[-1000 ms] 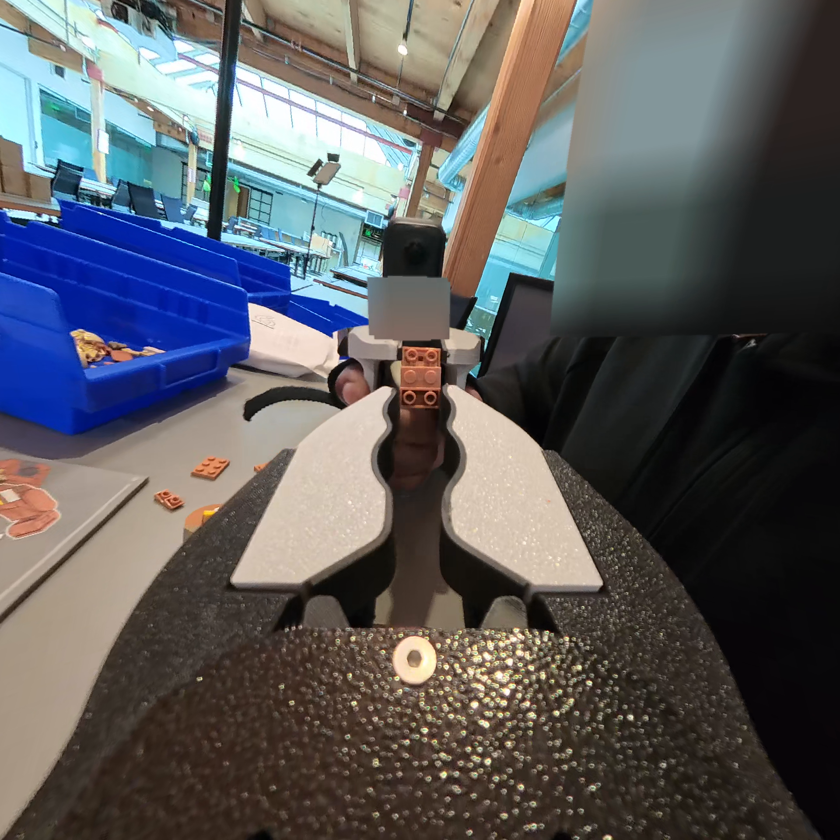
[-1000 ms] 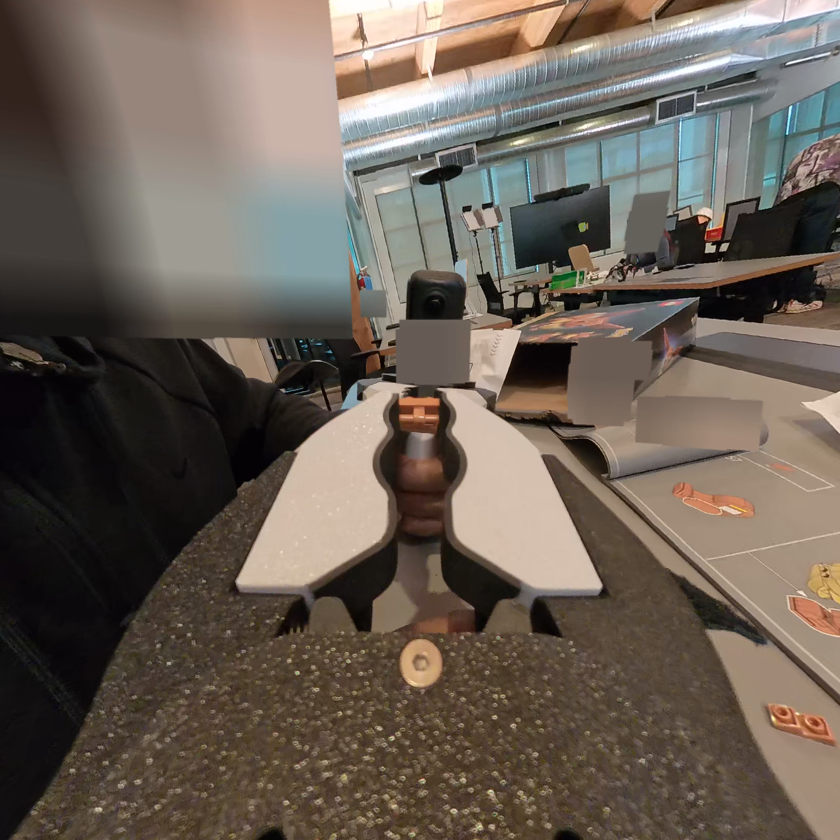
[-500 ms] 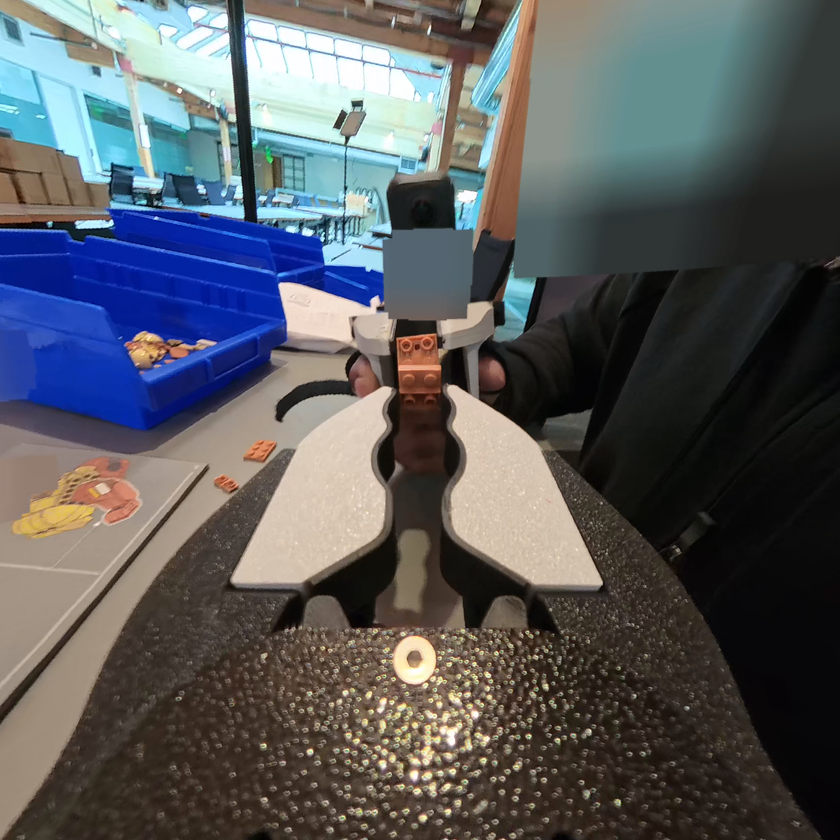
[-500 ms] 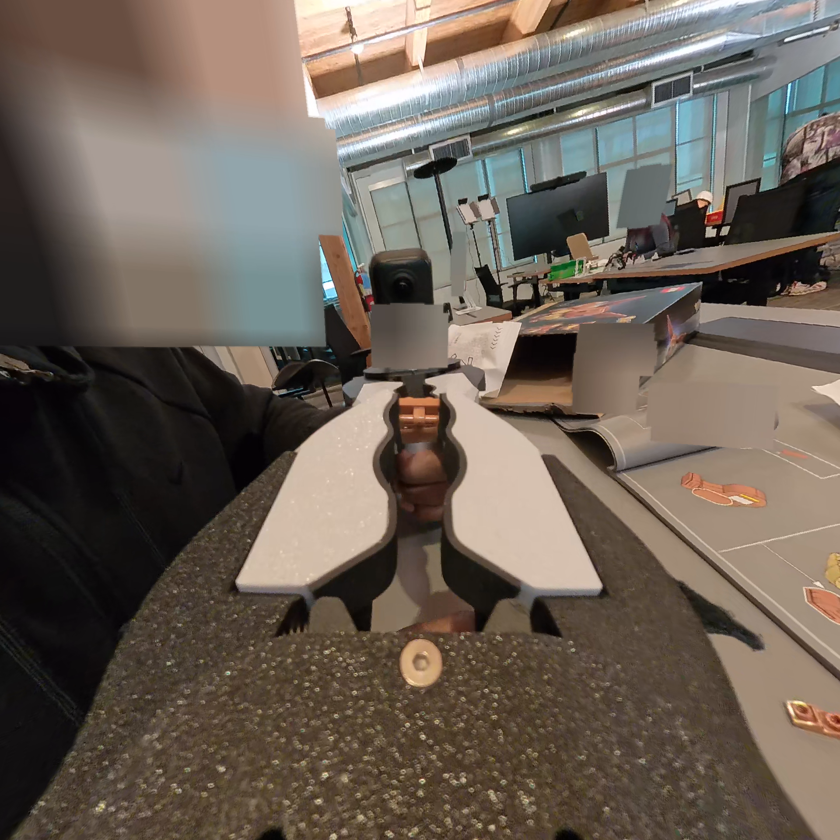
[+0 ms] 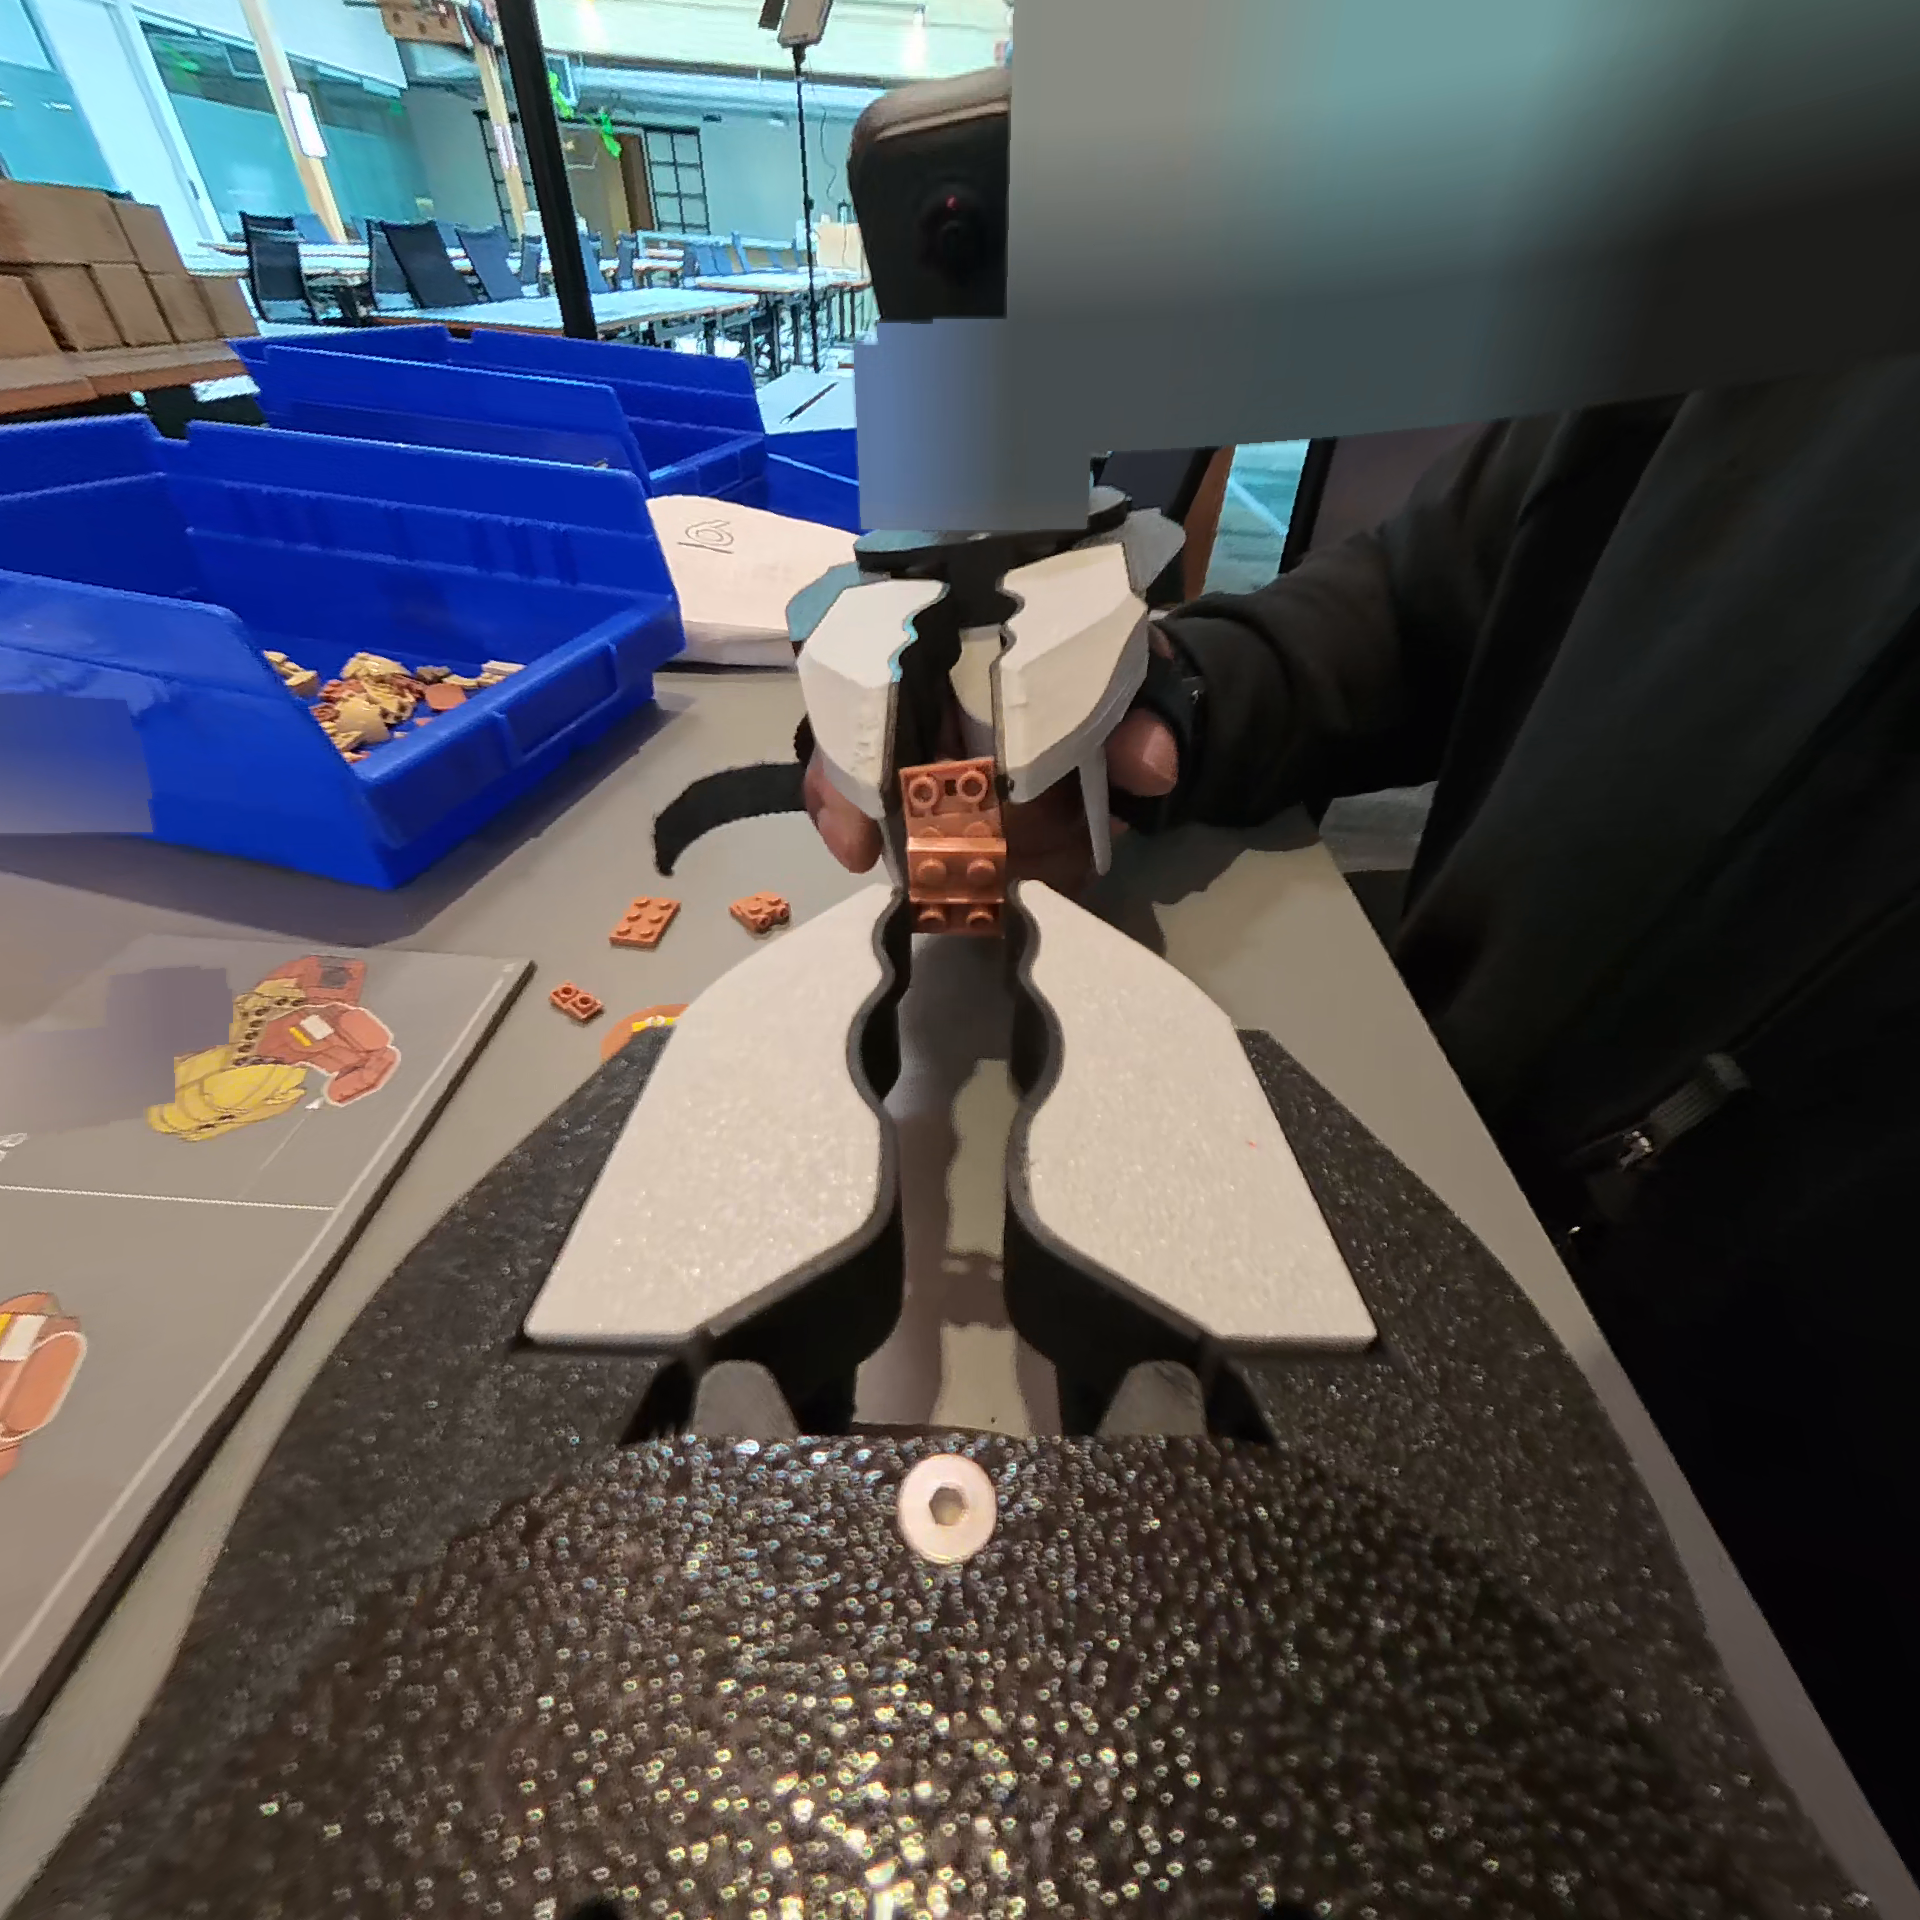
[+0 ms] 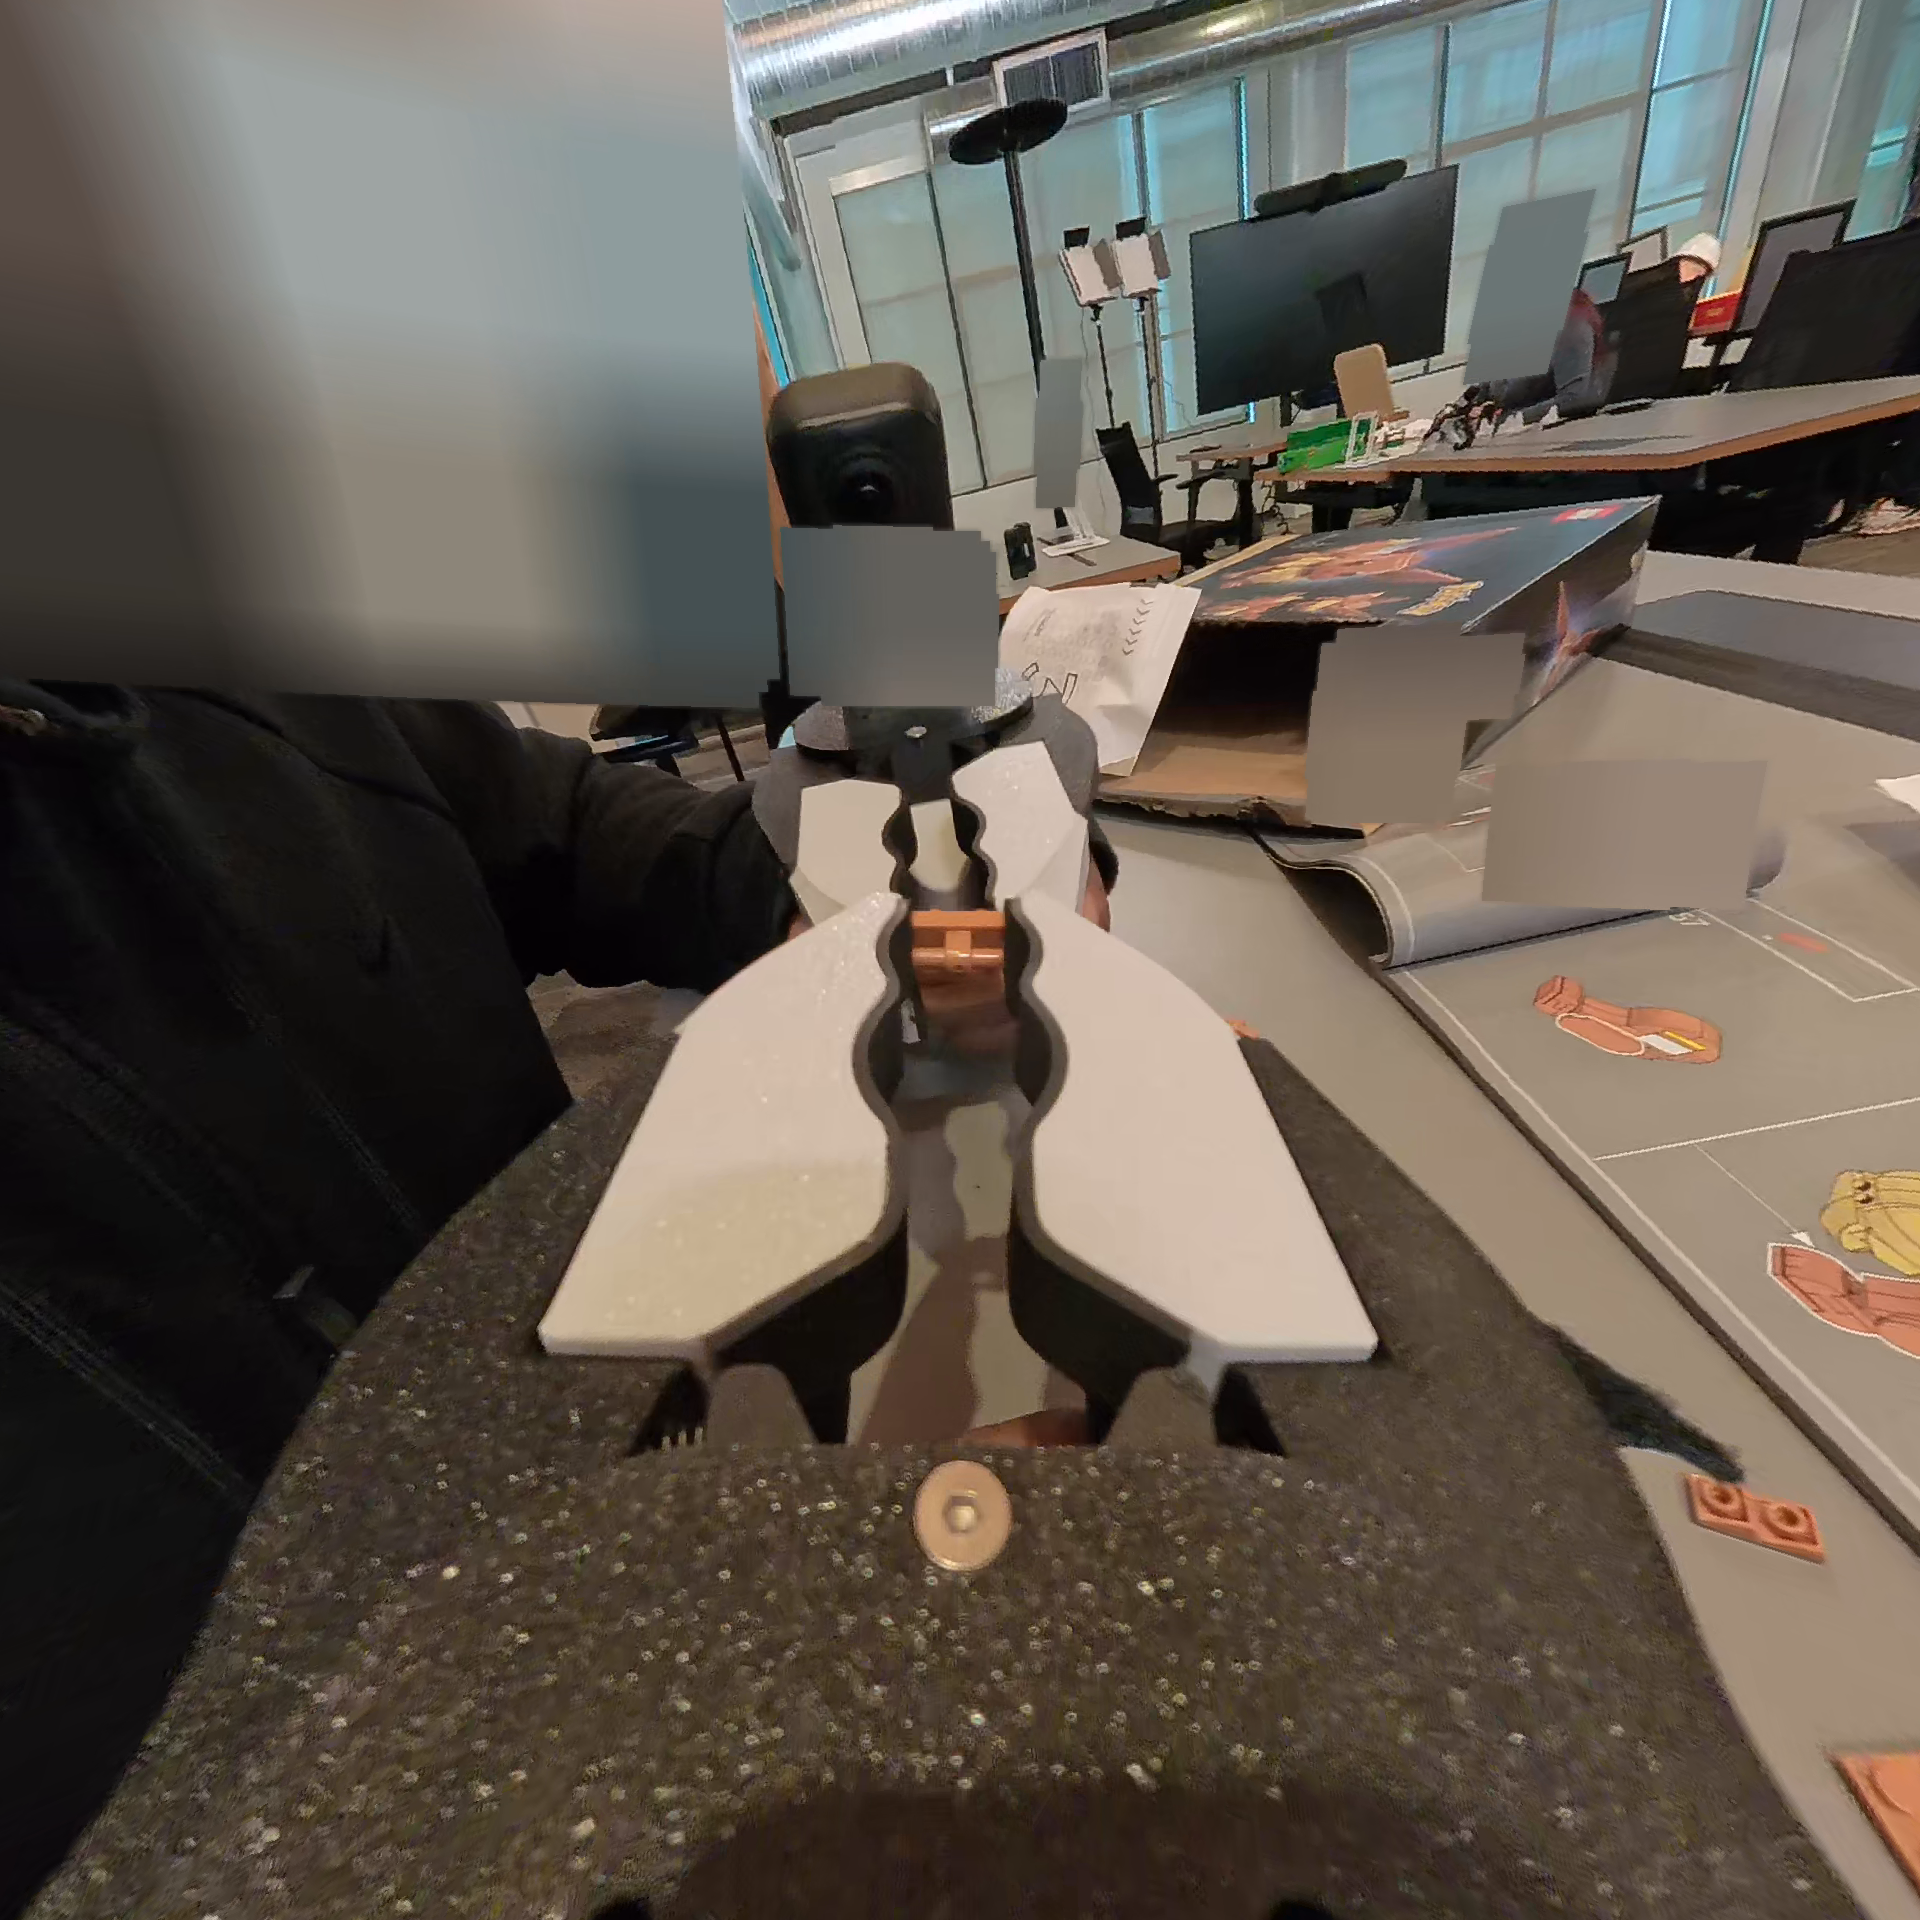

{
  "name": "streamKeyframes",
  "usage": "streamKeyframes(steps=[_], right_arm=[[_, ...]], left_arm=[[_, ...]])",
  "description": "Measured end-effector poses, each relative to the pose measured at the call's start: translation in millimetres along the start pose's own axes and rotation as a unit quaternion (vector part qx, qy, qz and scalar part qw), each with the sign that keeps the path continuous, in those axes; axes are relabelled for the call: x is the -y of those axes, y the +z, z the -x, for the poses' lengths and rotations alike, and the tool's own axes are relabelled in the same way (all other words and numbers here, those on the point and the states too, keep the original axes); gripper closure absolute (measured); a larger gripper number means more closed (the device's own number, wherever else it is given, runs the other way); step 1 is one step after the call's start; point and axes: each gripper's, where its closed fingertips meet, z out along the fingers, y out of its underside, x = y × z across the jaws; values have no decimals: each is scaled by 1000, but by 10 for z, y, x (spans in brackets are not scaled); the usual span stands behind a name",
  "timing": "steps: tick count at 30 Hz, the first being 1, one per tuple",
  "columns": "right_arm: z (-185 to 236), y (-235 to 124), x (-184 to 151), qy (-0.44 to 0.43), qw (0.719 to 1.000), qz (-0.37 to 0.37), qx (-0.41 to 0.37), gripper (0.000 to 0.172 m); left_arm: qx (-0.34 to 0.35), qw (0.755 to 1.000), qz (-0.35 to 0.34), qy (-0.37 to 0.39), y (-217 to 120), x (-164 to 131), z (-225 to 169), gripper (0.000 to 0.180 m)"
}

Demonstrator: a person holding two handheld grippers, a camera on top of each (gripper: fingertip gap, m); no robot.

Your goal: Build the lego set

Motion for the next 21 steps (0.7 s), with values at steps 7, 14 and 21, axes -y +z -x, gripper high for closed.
streamKeyframes(steps=[7, 14, 21], right_arm=[[27, 7, 2, 12, 1000, 2, 11, 156], [24, 9, -17, 19, 1000, 8, 12, 156], [17, 14, -96, 1, 999, 44, 6, 156]], left_arm=[[-20, 1000, -15, -18, 18, -1, -36, 165], [-21, 1000, -11, -18, 21, -14, -41, 164], [-21, 1000, 17, -16, 31, -83, -44, 164]])
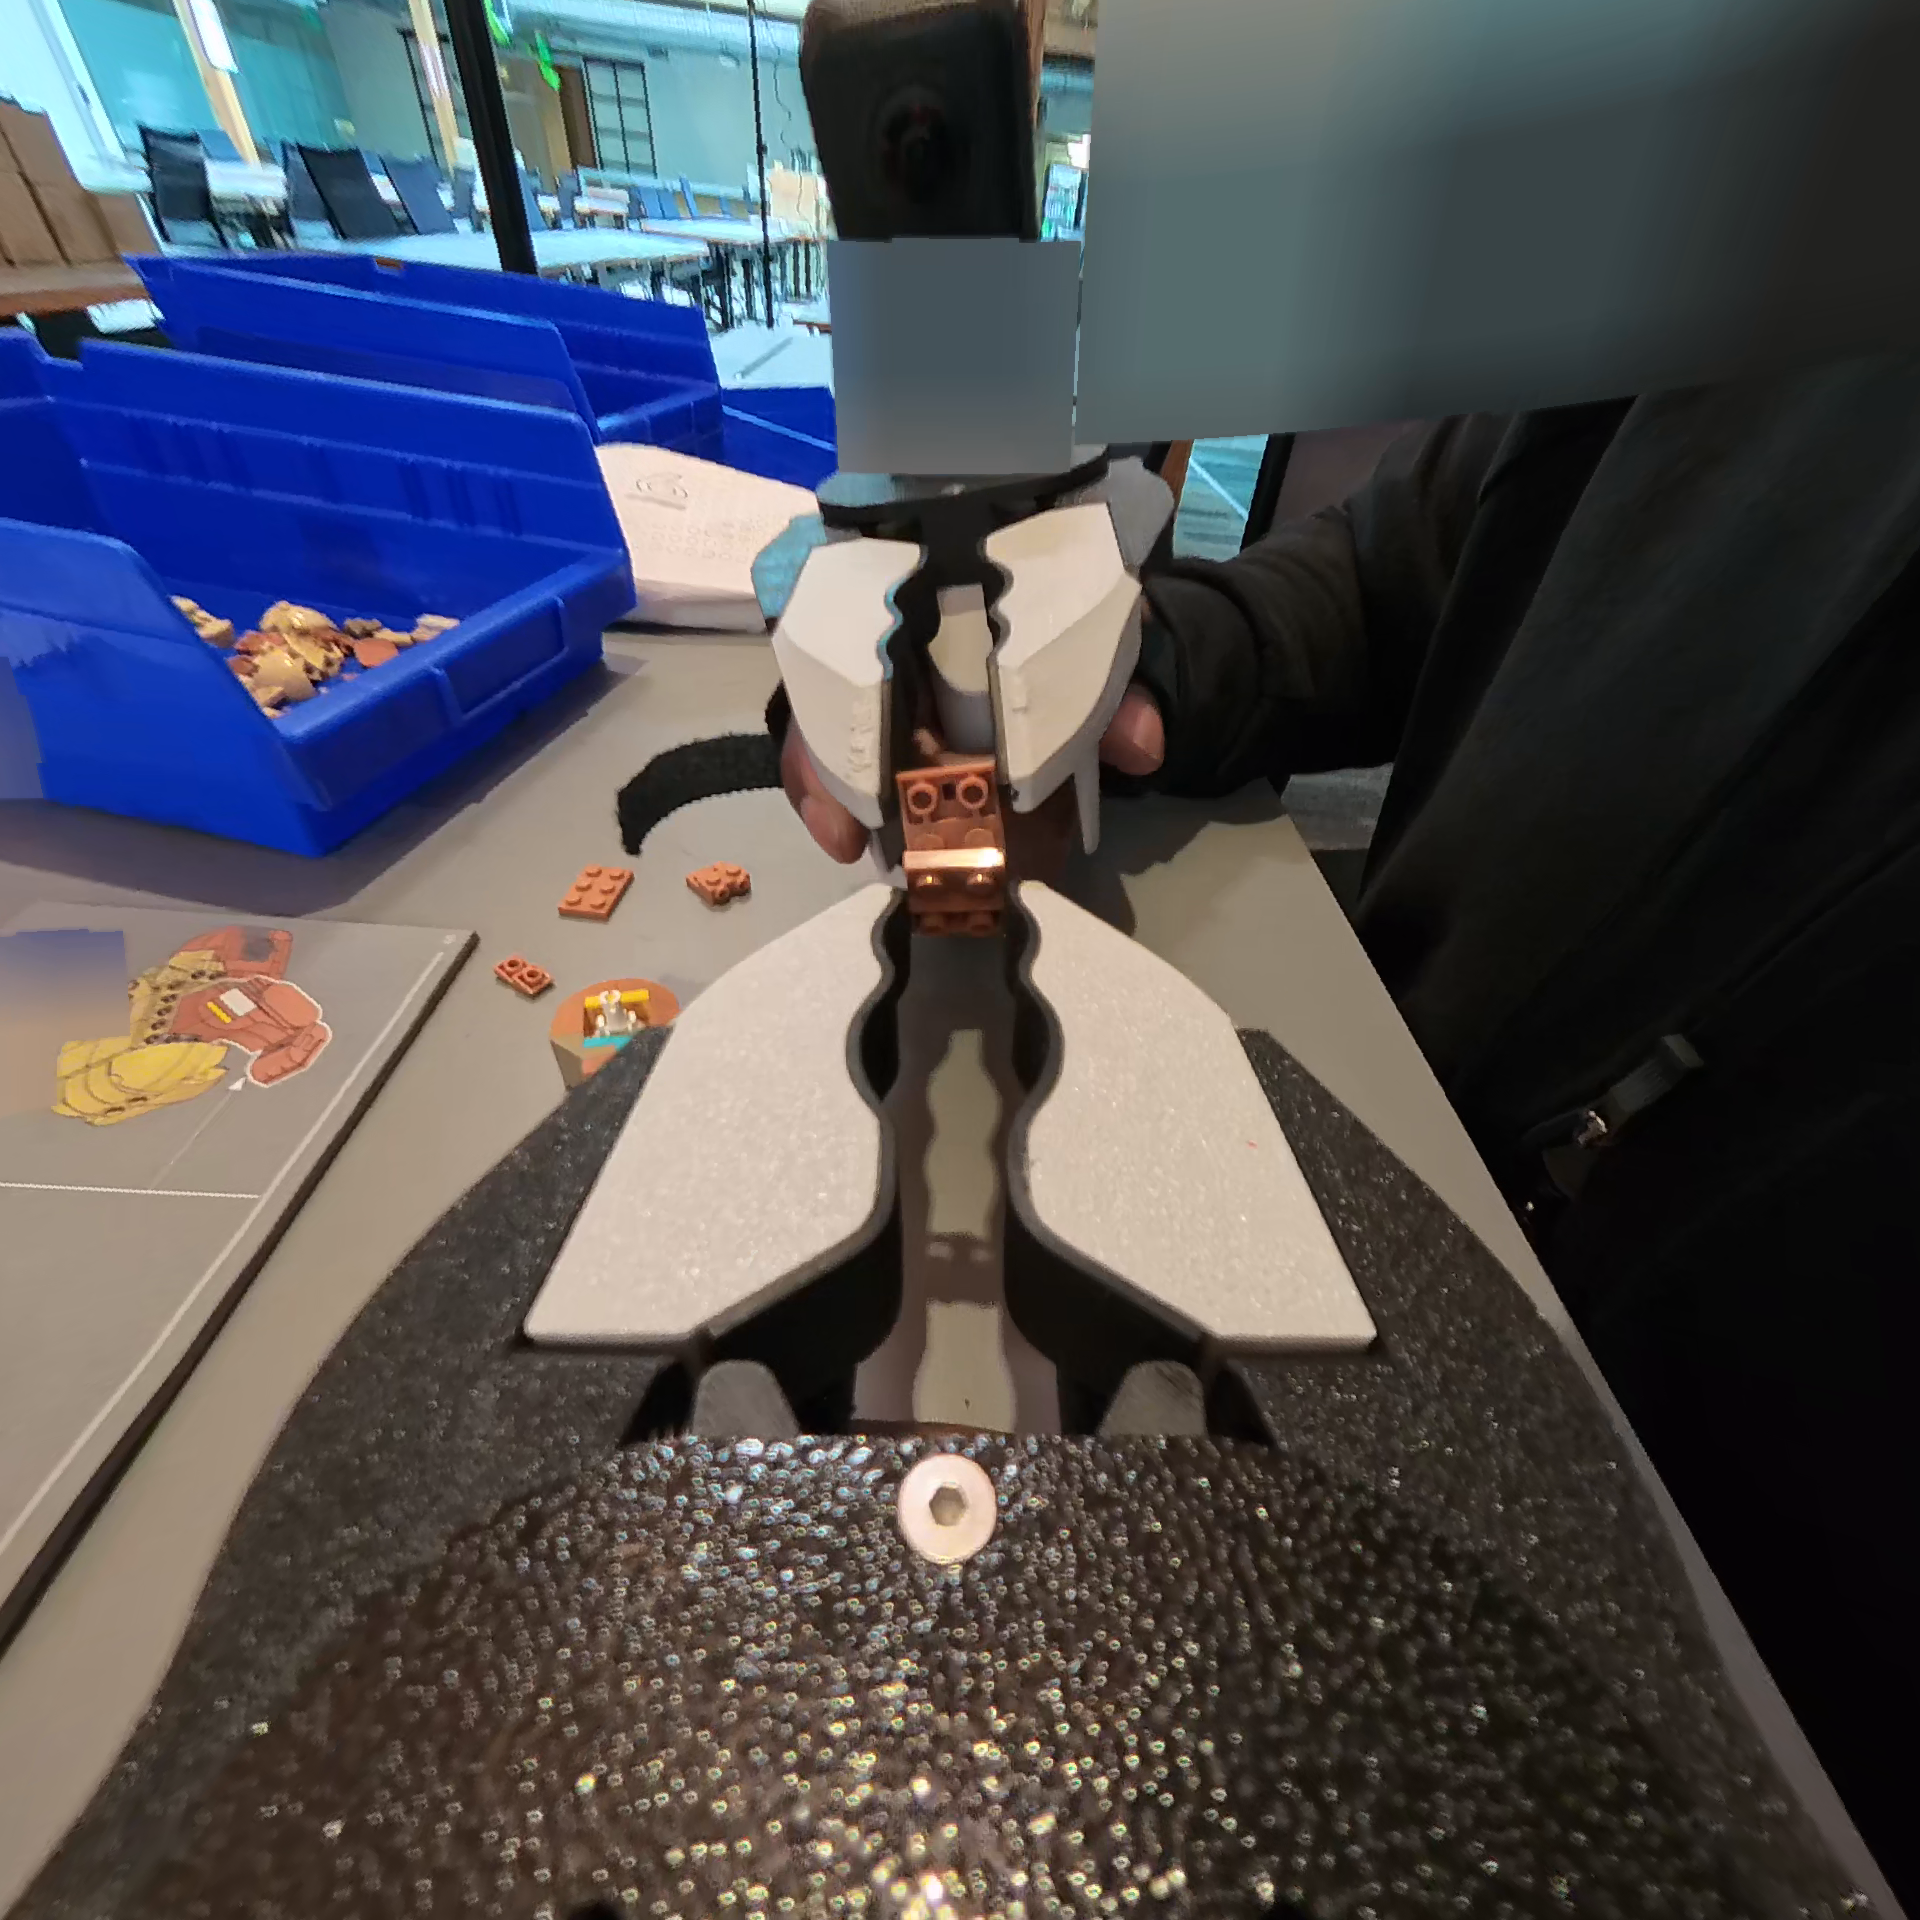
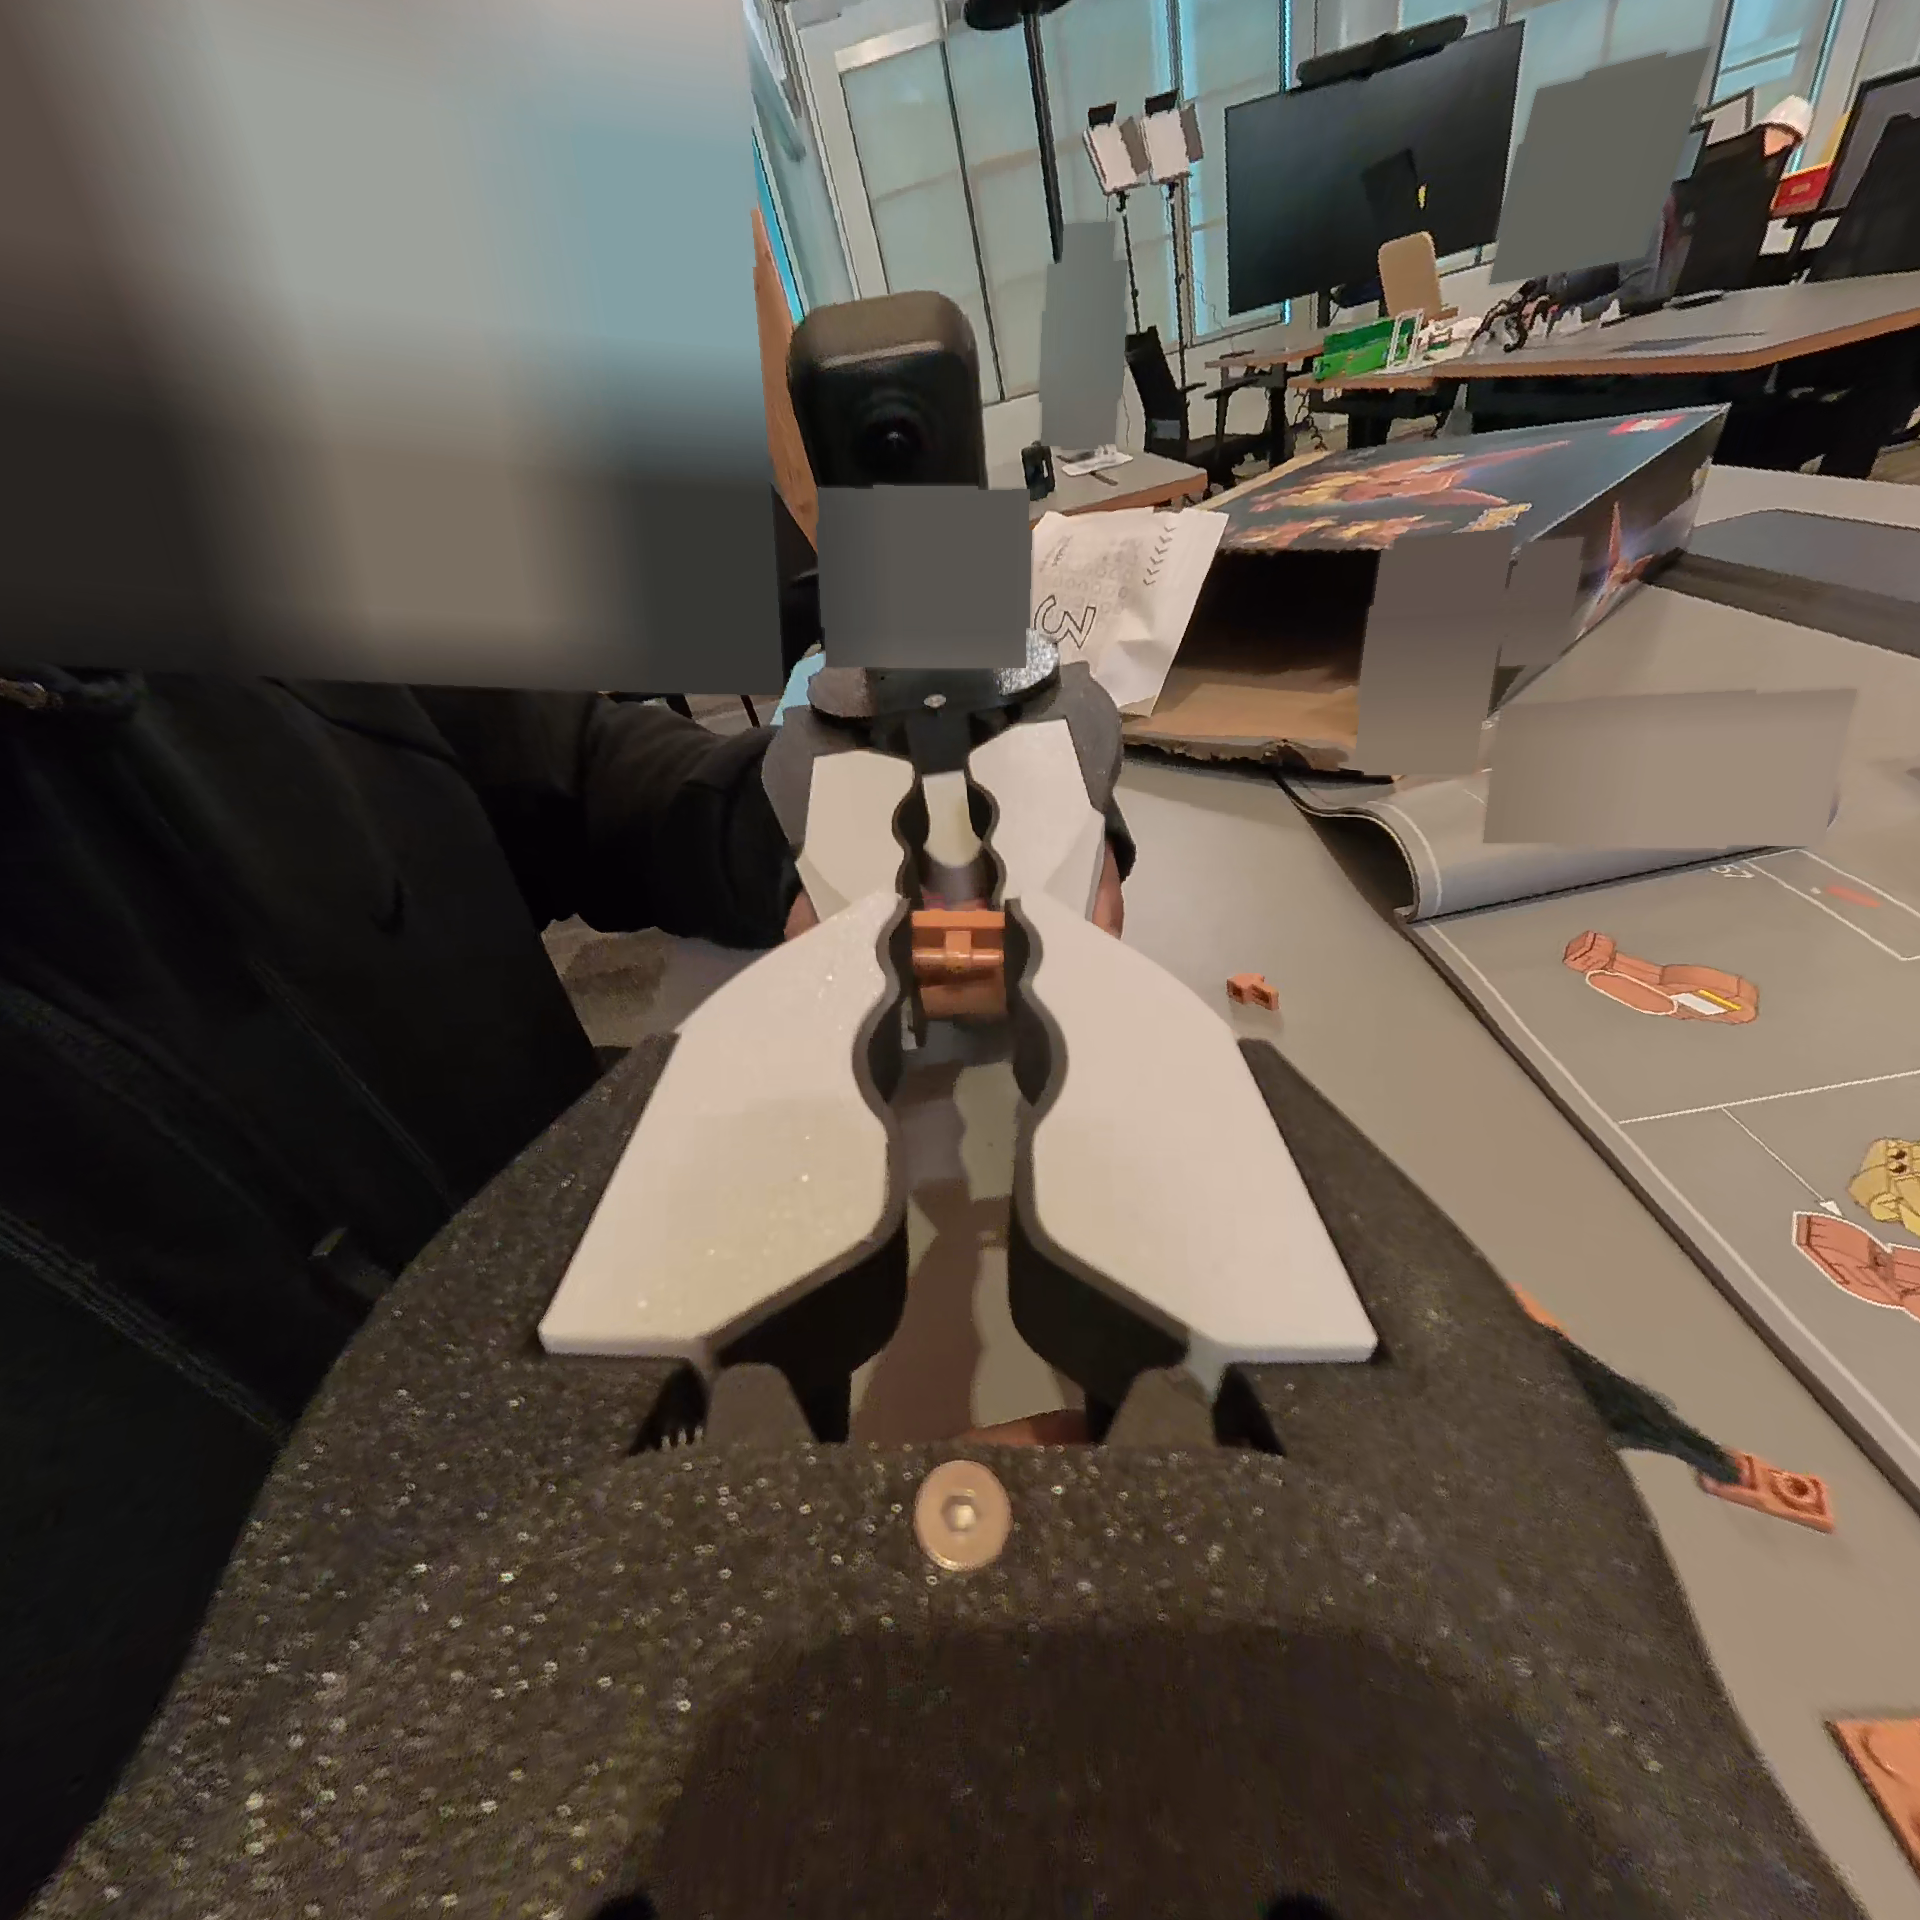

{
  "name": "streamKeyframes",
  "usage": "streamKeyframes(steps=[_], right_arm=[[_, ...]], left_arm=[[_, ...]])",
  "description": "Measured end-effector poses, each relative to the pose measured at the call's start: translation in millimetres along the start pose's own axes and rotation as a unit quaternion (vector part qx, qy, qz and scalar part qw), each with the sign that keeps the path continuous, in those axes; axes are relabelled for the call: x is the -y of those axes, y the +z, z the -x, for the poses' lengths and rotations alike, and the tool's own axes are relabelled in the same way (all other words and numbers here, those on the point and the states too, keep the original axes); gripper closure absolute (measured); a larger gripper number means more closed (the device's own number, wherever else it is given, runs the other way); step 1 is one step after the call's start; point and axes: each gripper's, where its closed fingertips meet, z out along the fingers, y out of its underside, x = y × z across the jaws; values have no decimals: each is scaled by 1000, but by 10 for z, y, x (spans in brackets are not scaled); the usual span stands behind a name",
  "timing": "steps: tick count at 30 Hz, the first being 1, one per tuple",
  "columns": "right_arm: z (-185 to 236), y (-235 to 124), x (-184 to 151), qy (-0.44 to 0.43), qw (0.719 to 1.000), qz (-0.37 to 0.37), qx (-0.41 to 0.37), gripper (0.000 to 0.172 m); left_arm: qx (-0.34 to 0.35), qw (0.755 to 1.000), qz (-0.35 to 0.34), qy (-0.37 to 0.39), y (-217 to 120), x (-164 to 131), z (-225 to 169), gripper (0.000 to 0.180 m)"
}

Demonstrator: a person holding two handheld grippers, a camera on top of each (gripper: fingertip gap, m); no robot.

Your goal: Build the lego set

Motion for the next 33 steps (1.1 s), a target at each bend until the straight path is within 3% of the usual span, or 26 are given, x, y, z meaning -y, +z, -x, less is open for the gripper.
streamKeyframes(steps=[14, 33], right_arm=[[18, 52, -240, -7, 997, 73, 9, 156], [42, 73, -180, -14, 999, 43, 14, 155]], left_arm=[[-22, 998, 55, -15, 8, -150, -56, 164], [-31, 999, 42, -12, -9, -115, -67, 165]])
